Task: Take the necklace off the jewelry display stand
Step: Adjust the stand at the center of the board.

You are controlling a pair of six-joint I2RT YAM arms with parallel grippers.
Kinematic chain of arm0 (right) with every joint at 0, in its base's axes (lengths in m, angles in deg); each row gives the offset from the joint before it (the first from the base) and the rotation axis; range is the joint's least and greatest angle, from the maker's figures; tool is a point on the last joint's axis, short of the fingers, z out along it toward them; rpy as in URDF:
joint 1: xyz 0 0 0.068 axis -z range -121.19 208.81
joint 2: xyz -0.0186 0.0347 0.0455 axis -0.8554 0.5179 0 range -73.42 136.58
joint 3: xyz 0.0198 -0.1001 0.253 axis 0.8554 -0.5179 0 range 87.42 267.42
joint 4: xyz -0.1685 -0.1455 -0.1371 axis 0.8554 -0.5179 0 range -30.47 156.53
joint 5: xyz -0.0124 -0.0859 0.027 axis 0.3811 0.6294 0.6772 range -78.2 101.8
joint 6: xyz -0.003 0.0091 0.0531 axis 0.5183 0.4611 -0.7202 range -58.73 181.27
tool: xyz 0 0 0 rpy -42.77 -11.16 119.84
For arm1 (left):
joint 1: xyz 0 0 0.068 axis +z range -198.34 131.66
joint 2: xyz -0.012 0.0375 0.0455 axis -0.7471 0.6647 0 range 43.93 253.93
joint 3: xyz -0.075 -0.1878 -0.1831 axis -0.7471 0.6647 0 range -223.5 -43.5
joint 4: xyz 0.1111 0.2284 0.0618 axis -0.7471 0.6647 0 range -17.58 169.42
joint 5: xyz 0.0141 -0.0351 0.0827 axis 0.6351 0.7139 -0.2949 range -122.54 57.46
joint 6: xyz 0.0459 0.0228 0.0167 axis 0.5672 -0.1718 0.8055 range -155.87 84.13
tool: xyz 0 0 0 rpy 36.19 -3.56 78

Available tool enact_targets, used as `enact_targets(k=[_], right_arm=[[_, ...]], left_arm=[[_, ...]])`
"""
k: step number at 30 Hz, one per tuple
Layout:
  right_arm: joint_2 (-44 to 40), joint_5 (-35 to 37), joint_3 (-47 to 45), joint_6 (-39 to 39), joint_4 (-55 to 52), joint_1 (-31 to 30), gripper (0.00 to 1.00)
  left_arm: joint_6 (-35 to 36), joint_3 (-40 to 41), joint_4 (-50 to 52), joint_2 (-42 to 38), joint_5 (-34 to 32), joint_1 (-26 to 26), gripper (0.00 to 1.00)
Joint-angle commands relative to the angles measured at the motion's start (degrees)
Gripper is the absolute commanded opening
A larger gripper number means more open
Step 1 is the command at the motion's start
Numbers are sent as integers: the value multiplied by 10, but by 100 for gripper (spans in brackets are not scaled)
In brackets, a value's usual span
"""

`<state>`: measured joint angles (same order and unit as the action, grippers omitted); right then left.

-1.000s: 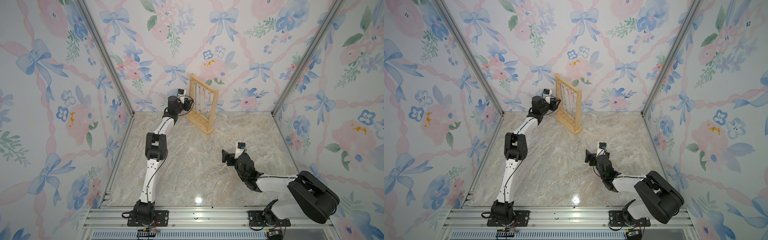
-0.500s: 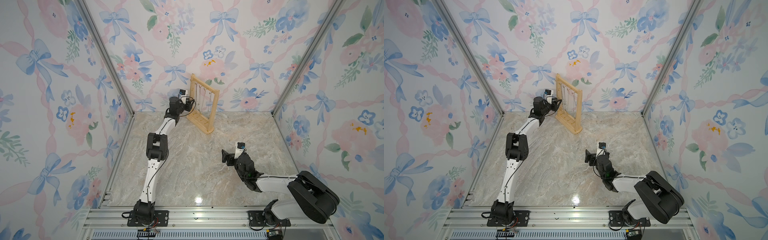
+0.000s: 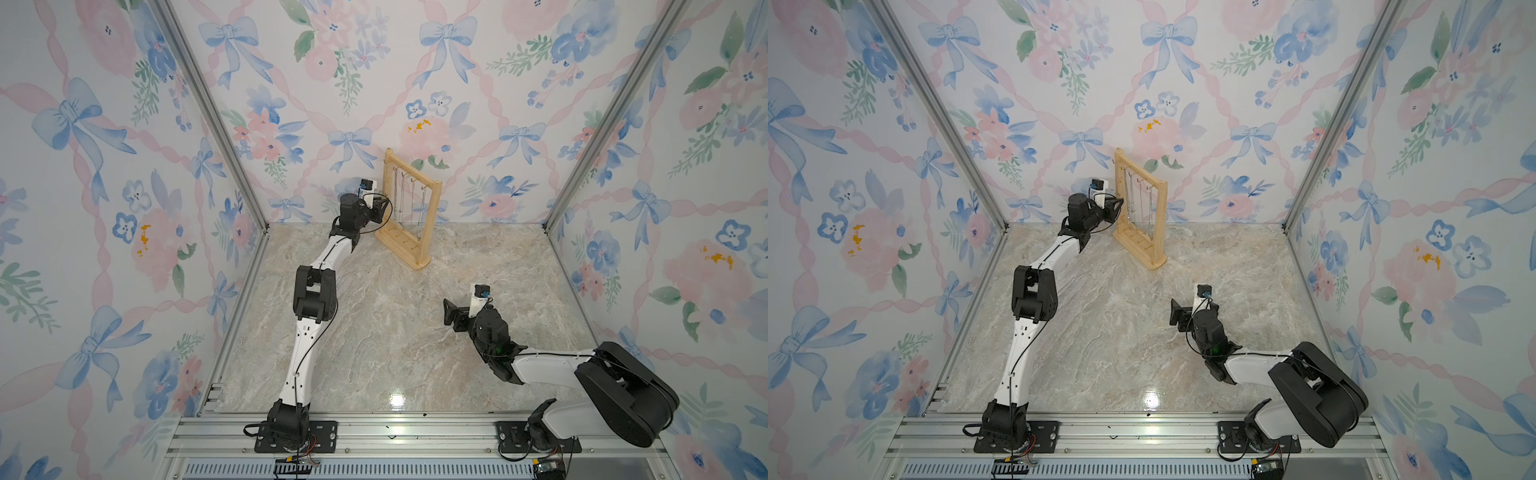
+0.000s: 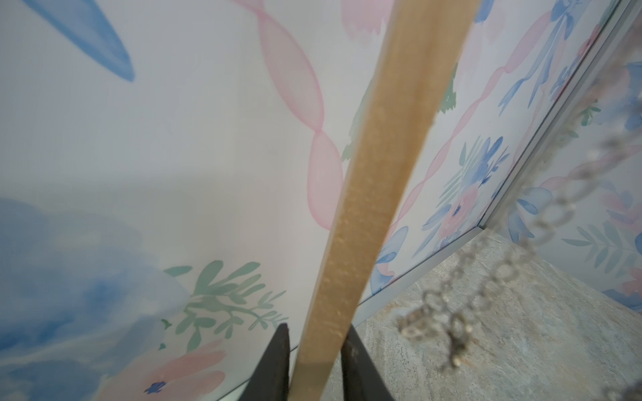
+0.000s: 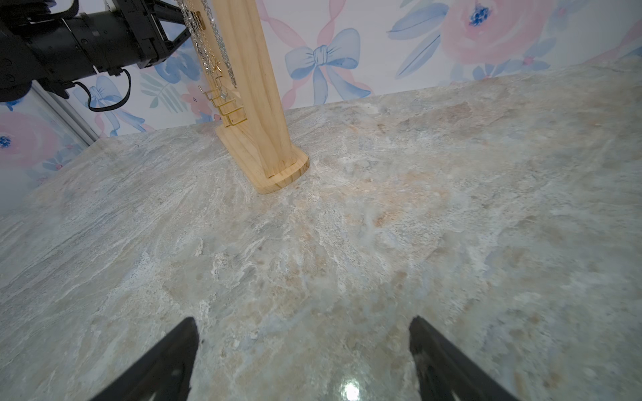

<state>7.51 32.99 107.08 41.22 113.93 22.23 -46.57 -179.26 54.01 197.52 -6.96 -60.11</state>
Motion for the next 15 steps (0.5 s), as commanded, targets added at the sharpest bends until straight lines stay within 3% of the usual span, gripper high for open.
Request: enact_targets(k=[1, 15], right_arm=[[5, -4, 12, 9, 4, -5, 95], [5, -3, 13, 7, 2, -5, 95]], left_arm=[[18, 13, -15, -4, 13, -10, 27], [45, 80, -14, -51, -30, -26, 21]])
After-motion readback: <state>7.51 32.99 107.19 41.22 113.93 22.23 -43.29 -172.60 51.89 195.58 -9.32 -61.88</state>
